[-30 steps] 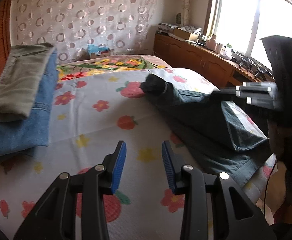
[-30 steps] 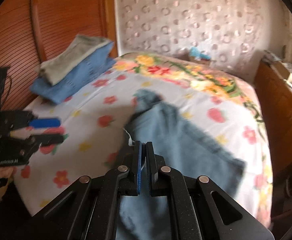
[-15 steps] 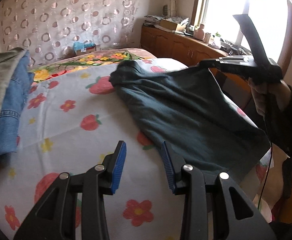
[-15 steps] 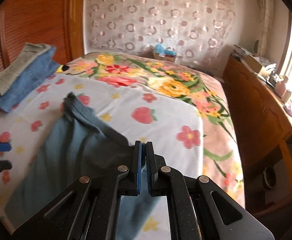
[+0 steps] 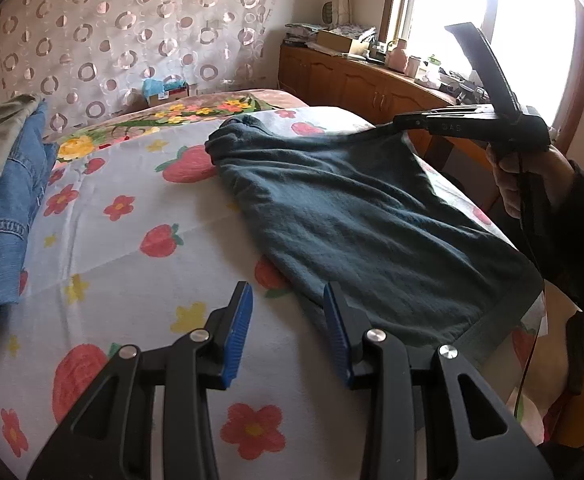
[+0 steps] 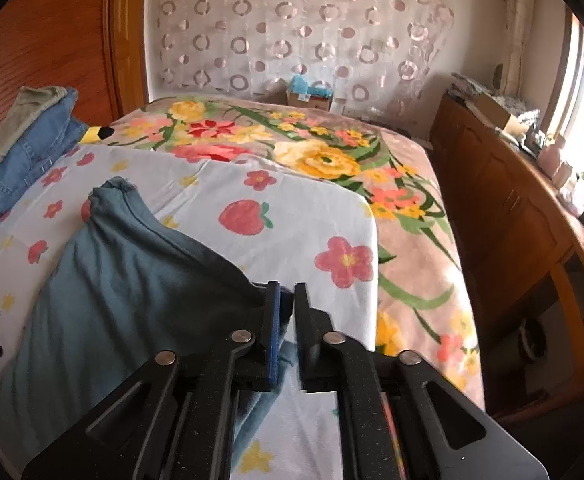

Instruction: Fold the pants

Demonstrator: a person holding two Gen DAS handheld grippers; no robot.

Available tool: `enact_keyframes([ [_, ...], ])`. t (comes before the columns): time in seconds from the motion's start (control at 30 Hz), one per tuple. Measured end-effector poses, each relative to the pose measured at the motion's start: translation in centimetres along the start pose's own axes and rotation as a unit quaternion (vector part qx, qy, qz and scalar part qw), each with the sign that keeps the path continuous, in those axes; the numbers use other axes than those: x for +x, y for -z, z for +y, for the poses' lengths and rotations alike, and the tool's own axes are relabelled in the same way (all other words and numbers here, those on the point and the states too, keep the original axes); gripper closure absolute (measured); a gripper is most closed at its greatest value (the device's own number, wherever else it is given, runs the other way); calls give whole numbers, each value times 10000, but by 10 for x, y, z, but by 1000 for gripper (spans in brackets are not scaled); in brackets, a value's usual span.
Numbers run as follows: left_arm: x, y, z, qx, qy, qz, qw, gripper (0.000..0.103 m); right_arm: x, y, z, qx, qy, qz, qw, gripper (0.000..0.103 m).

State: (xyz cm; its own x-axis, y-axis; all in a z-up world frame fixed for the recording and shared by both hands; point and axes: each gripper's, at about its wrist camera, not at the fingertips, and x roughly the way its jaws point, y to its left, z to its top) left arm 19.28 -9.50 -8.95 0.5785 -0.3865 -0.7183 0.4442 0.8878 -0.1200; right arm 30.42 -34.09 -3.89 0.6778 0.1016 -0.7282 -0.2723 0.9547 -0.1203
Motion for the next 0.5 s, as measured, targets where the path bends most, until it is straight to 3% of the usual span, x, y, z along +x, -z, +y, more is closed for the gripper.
enact_keyframes([
  [0.03, 0, 0, 0, -2, -6, -4, 10000, 68, -4, 2, 0, 46, -4, -17, 10000, 76],
  [0.1, -3, 1, -1, -2, -16, -33, 10000, 68, -15, 6, -1, 148, -112, -103, 9998, 71],
  [0.5, -36, 8, -21, 118, -88, -300, 9994, 68, -105, 42, 24, 273, -400, -565, 9972, 66],
])
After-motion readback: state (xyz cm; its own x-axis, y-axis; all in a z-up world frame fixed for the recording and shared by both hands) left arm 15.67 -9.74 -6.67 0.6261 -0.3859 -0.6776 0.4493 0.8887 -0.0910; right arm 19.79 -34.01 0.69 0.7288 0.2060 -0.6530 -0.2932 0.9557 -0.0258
